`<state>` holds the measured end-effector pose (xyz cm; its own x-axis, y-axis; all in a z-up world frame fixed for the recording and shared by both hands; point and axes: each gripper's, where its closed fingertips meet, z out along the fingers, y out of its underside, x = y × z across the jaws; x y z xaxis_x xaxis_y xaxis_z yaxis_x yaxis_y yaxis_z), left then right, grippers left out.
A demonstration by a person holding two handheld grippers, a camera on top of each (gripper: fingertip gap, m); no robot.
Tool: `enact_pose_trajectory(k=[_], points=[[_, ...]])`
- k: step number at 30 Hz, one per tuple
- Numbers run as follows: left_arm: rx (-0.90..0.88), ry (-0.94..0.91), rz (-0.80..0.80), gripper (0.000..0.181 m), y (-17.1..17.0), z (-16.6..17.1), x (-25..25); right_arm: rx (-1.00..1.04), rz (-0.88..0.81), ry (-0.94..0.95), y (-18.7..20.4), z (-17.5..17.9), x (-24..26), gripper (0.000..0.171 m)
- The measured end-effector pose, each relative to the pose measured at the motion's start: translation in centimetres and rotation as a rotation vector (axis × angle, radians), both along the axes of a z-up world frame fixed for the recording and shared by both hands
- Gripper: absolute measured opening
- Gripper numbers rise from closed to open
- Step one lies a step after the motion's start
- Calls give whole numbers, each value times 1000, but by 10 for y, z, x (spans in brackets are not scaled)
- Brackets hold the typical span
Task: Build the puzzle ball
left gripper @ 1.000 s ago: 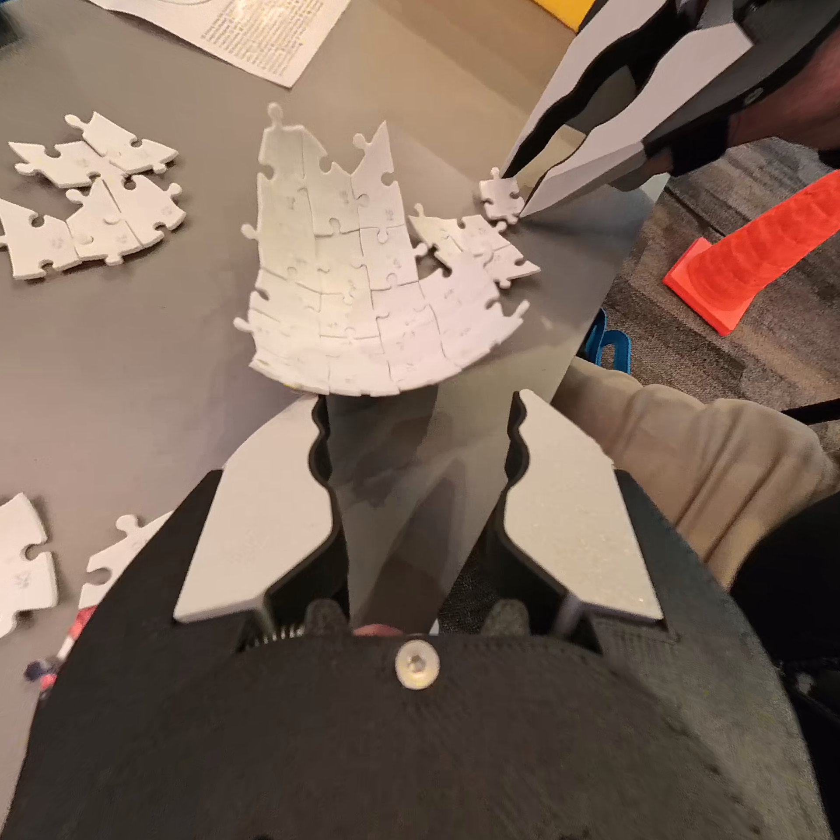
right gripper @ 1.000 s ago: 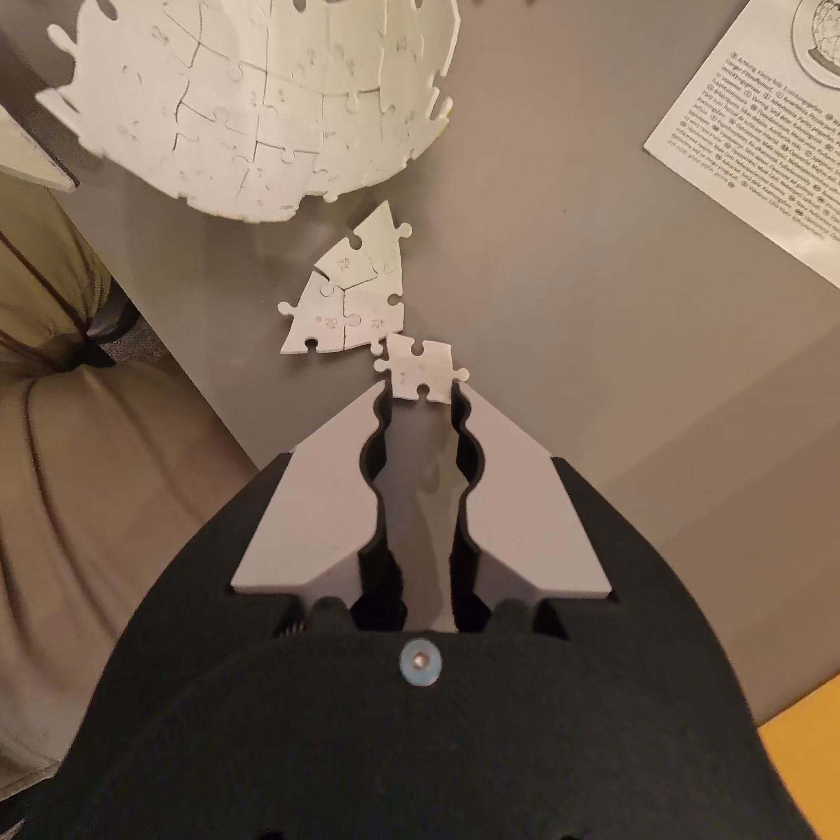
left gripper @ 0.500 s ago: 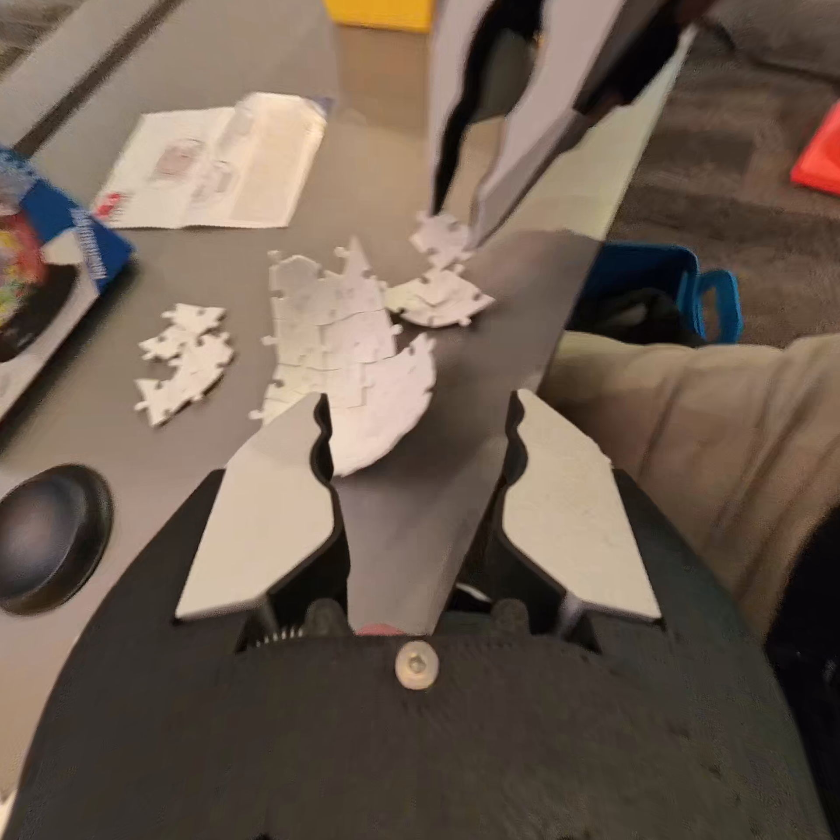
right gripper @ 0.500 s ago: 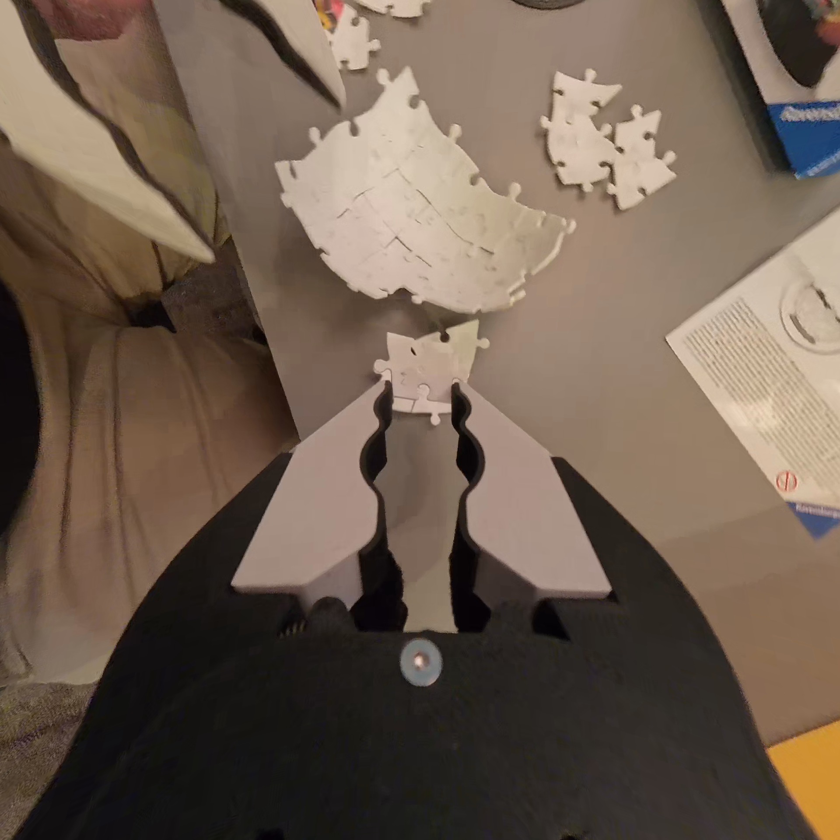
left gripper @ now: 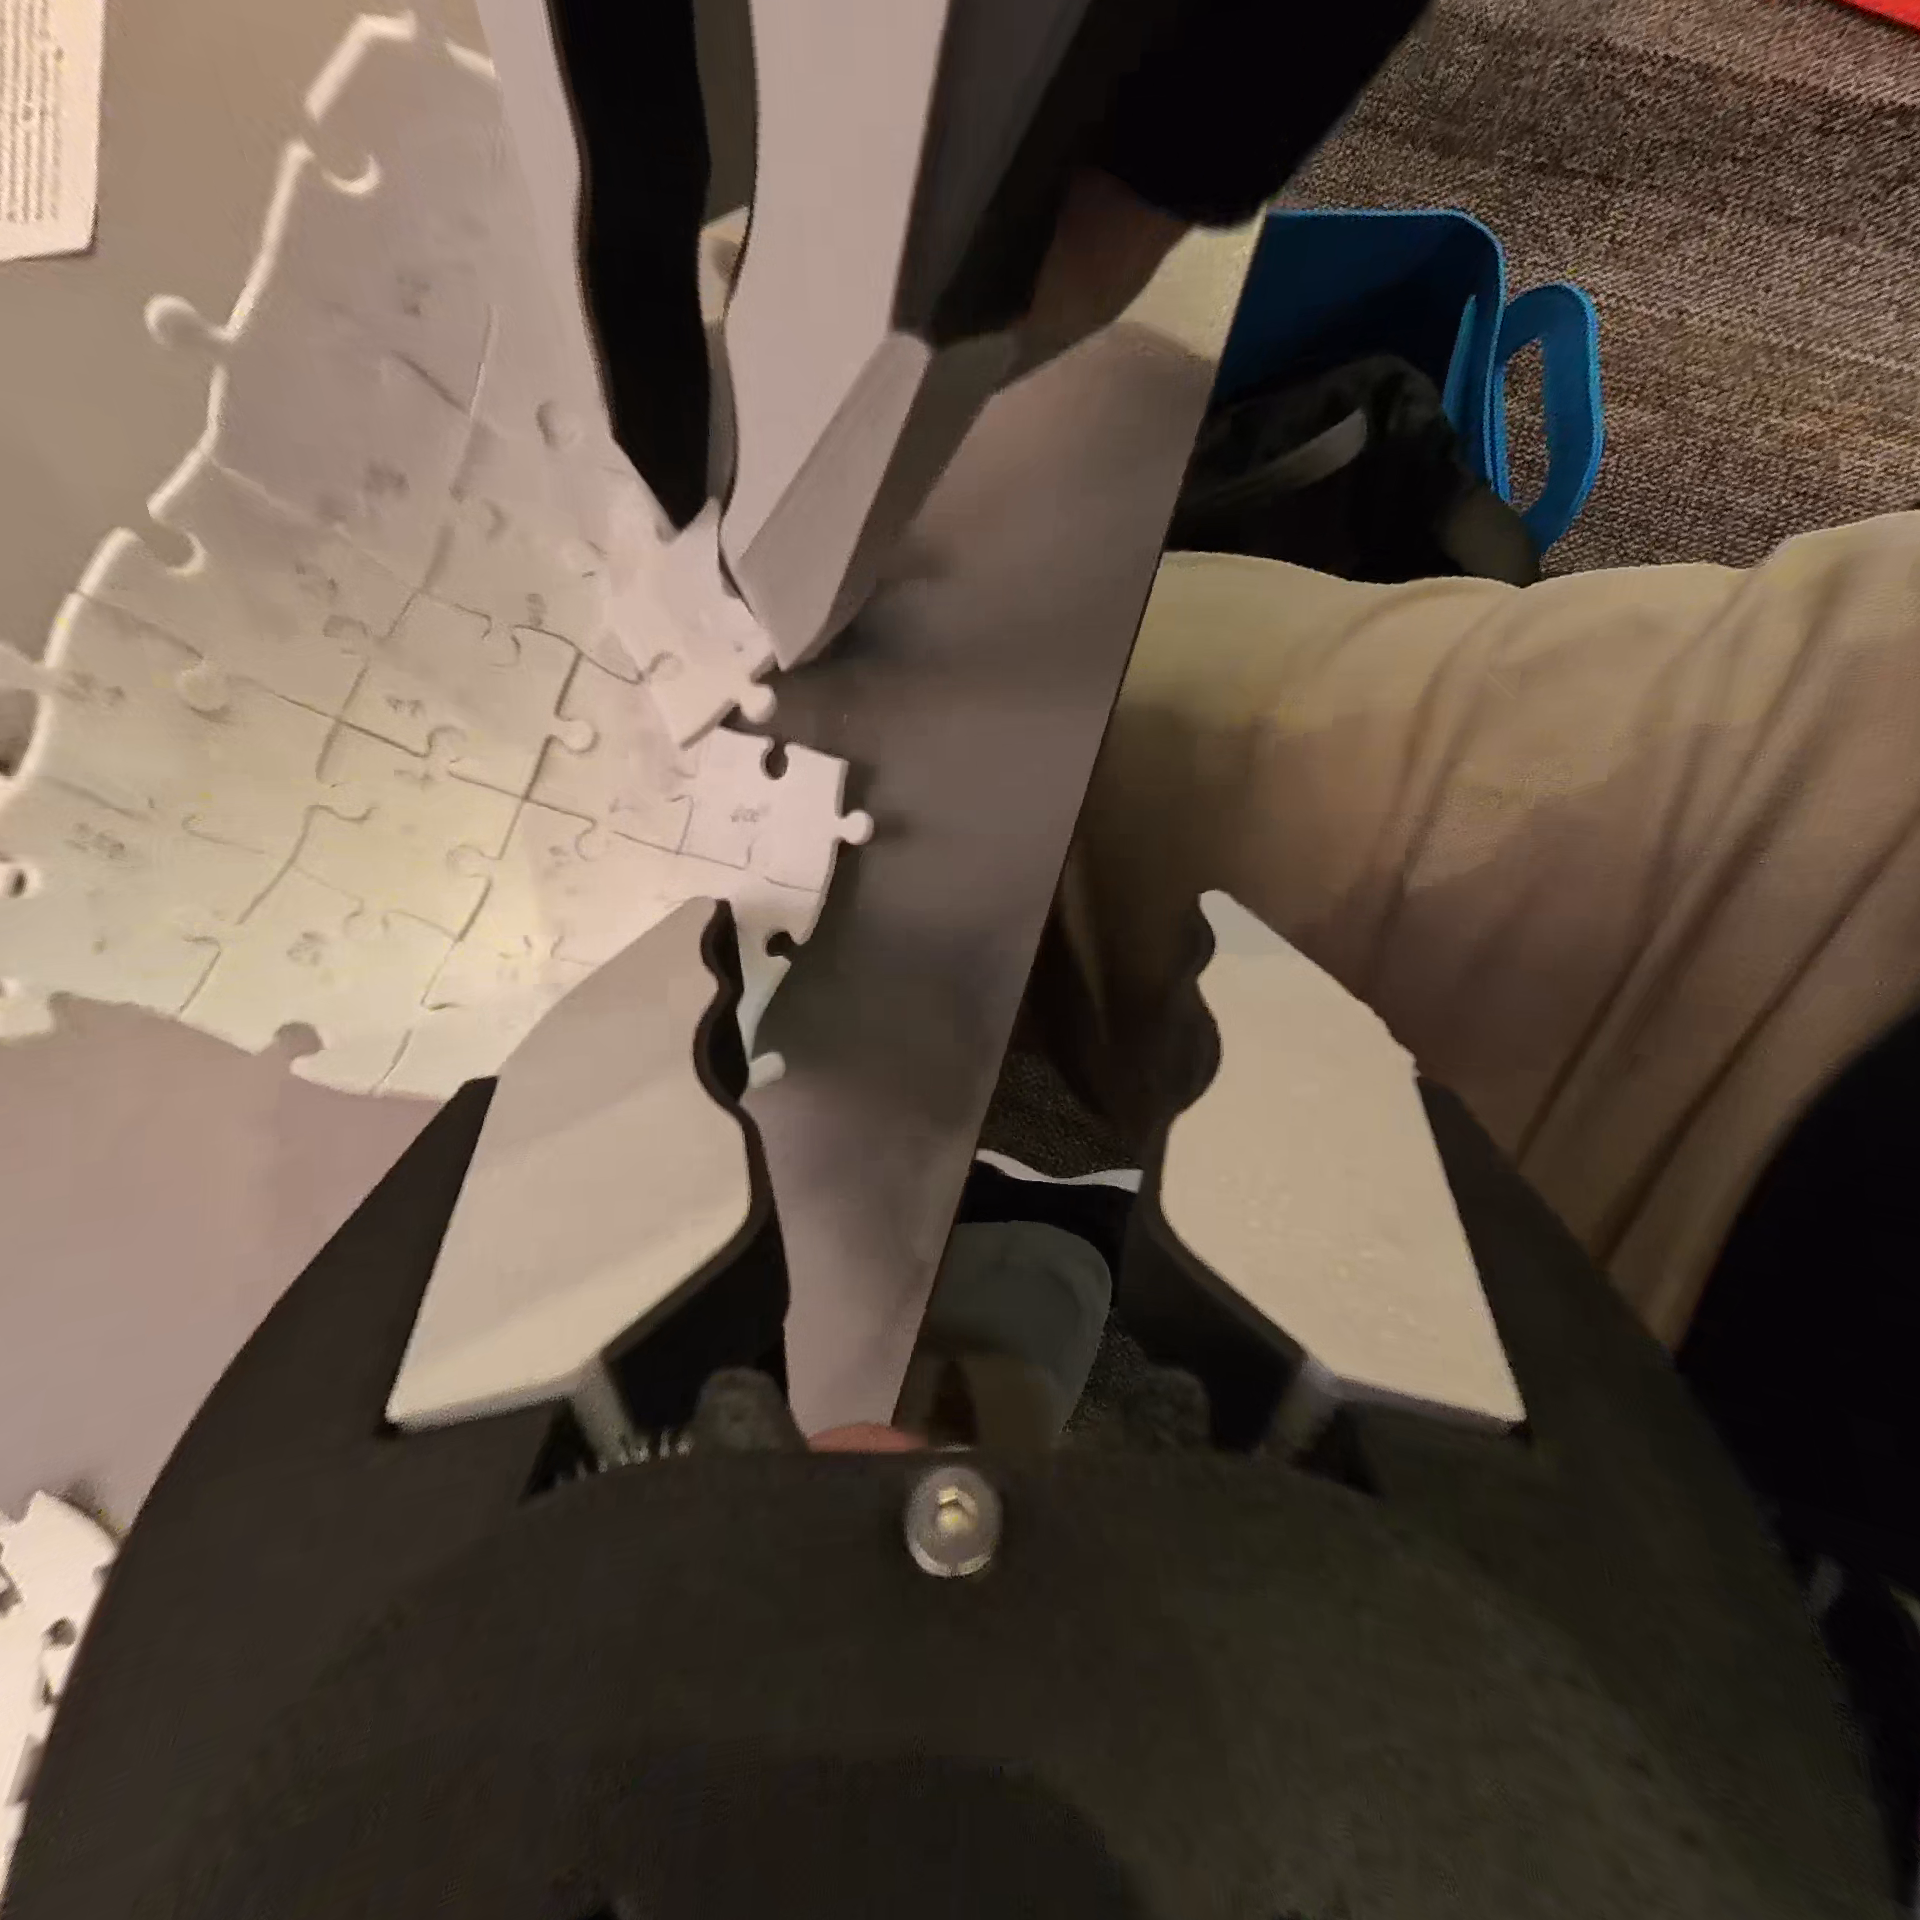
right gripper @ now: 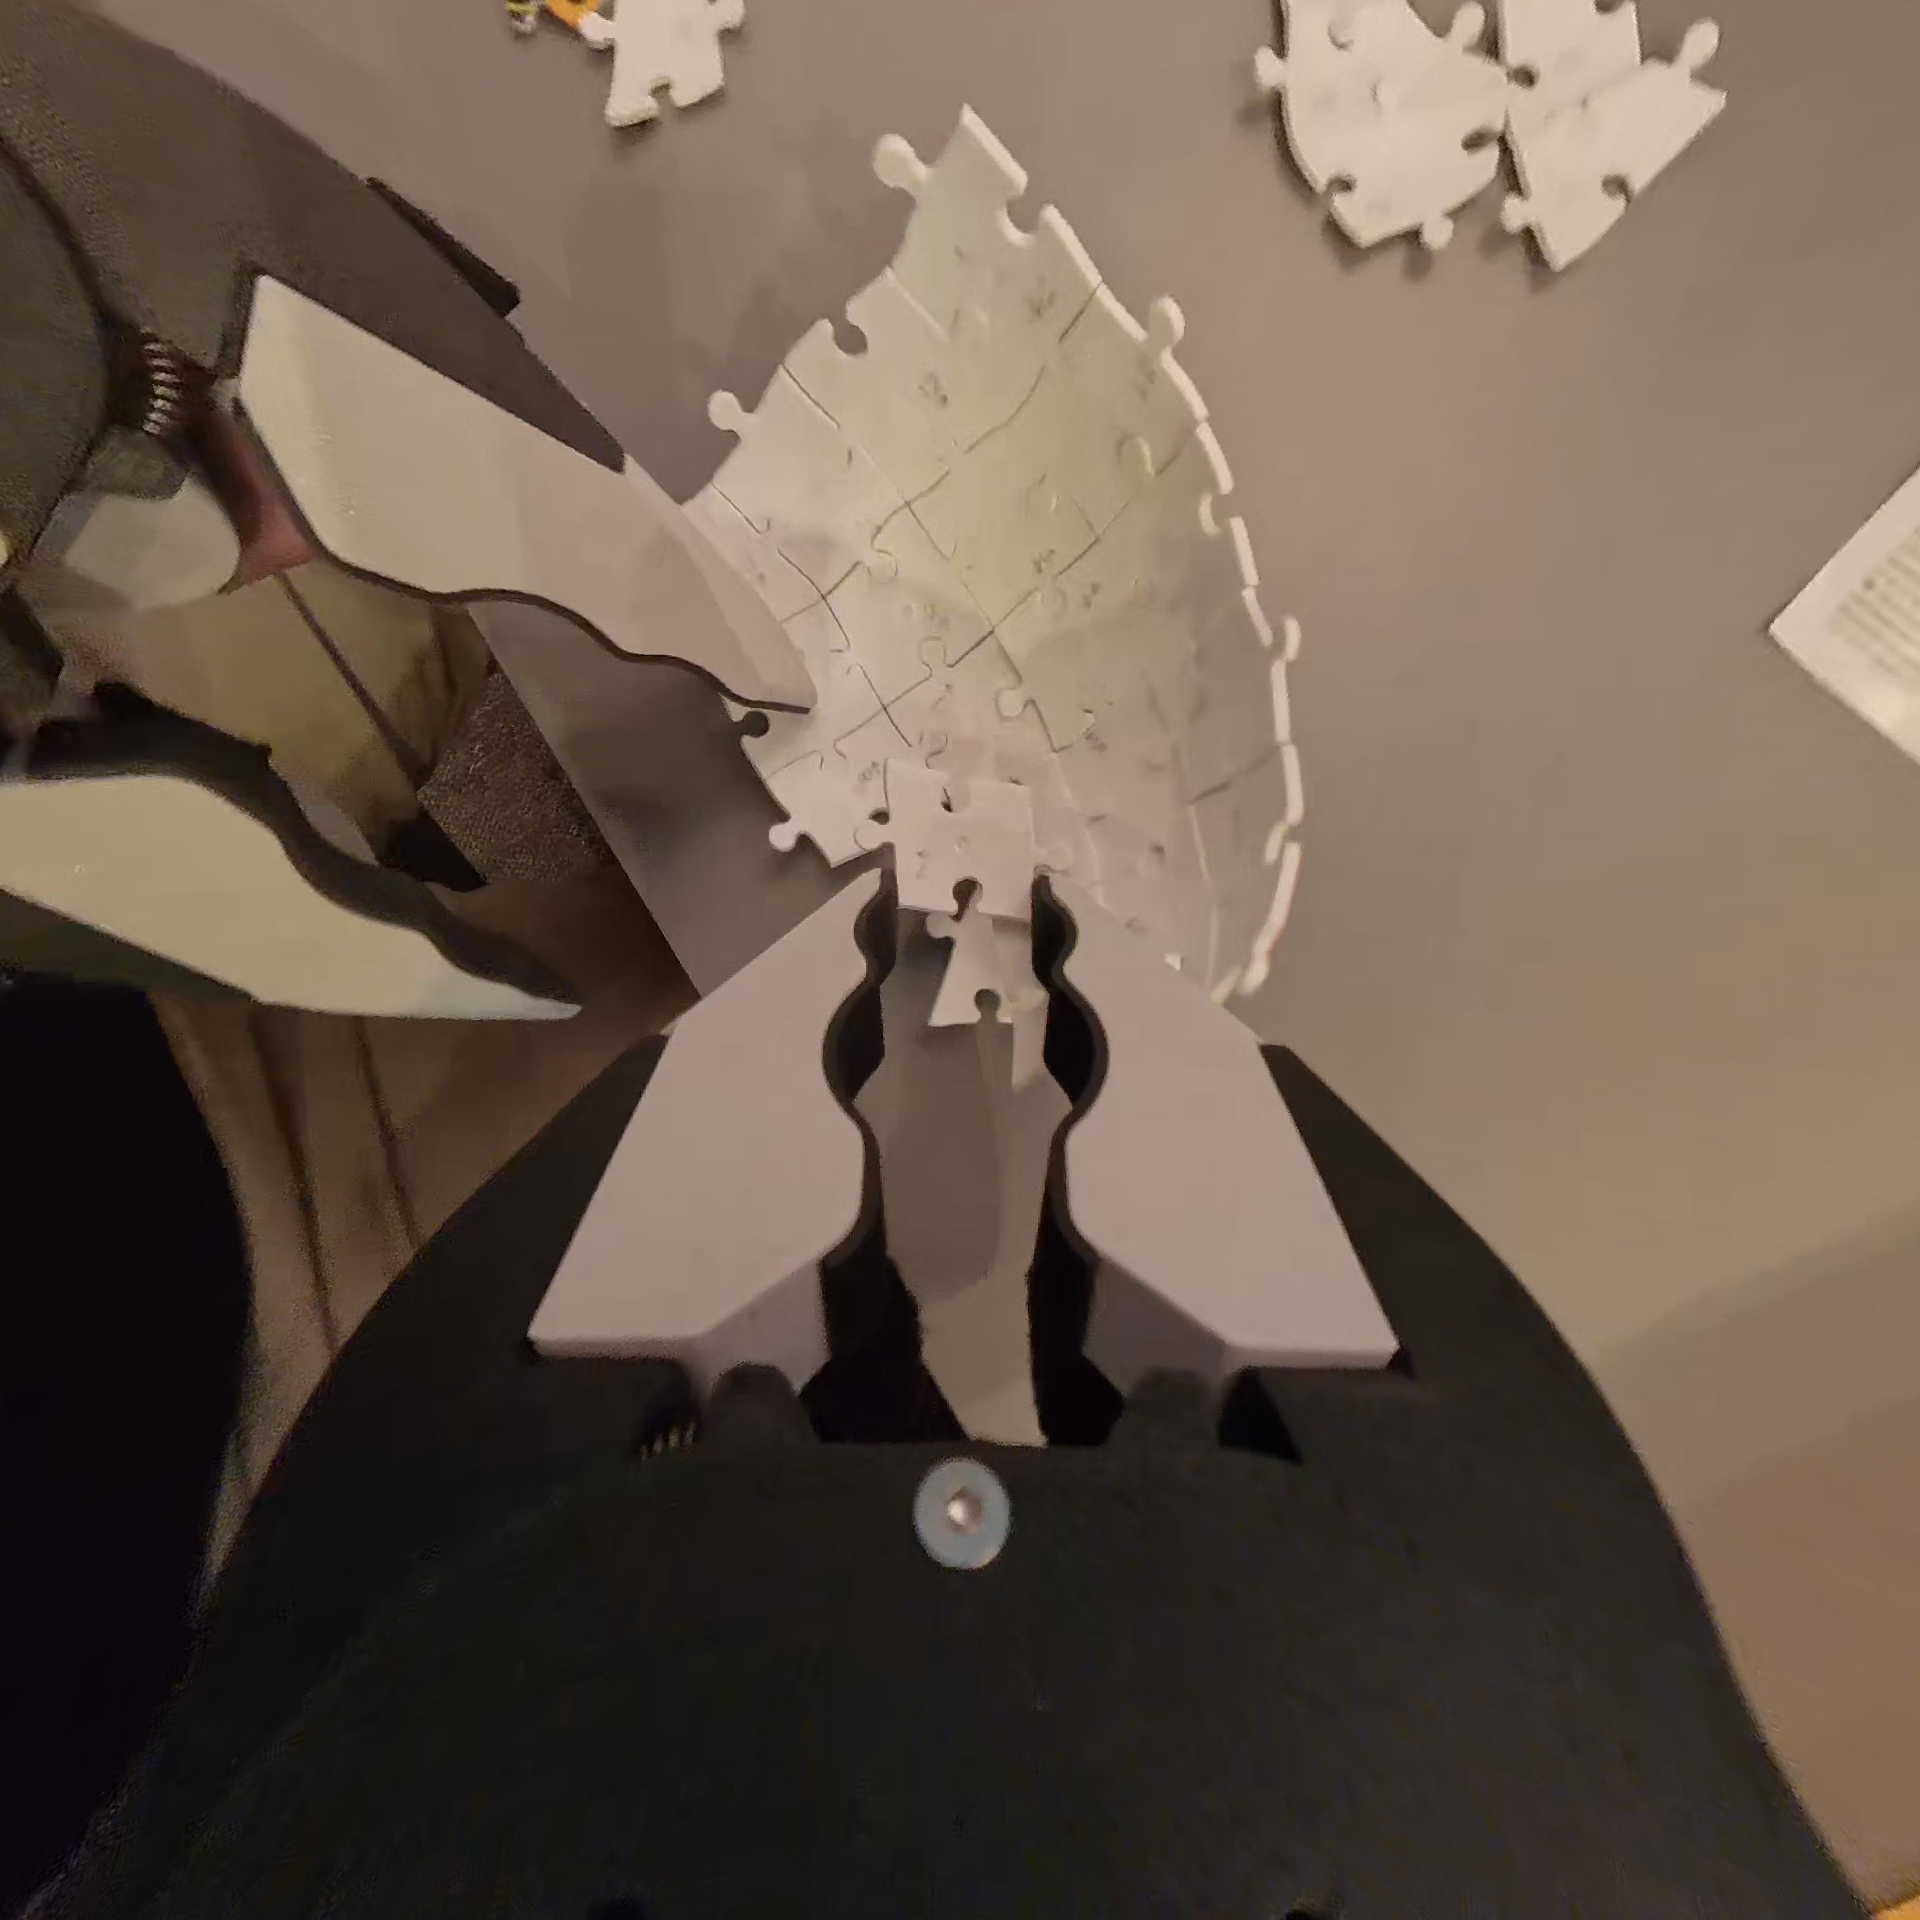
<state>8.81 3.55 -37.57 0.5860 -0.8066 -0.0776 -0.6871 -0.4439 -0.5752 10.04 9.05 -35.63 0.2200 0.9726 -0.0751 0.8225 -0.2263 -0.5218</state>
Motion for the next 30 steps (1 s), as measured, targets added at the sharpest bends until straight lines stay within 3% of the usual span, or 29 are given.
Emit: enact_pose_trajectory(k=[1, 12, 16, 24, 30], points=[[3, 7, -1, 81, 0, 0, 1, 0, -26, -6, -1, -1, 1, 24], [9, -6, 28, 86, -1, -2, -1, -16, -98, -13, -33, 2, 7, 24], [9, -7, 33, 85, -3, -1, -1, 18, -105, -25, -28, 0, 10, 25], [-21, -22, 67, 92, -16, 0, -3, 92, 9, 13, -11, -1, -6, 25], [-31, -1, -48, 94, -32, 7, -2, 118, 105, 48, -9, -4, -20, 24]])
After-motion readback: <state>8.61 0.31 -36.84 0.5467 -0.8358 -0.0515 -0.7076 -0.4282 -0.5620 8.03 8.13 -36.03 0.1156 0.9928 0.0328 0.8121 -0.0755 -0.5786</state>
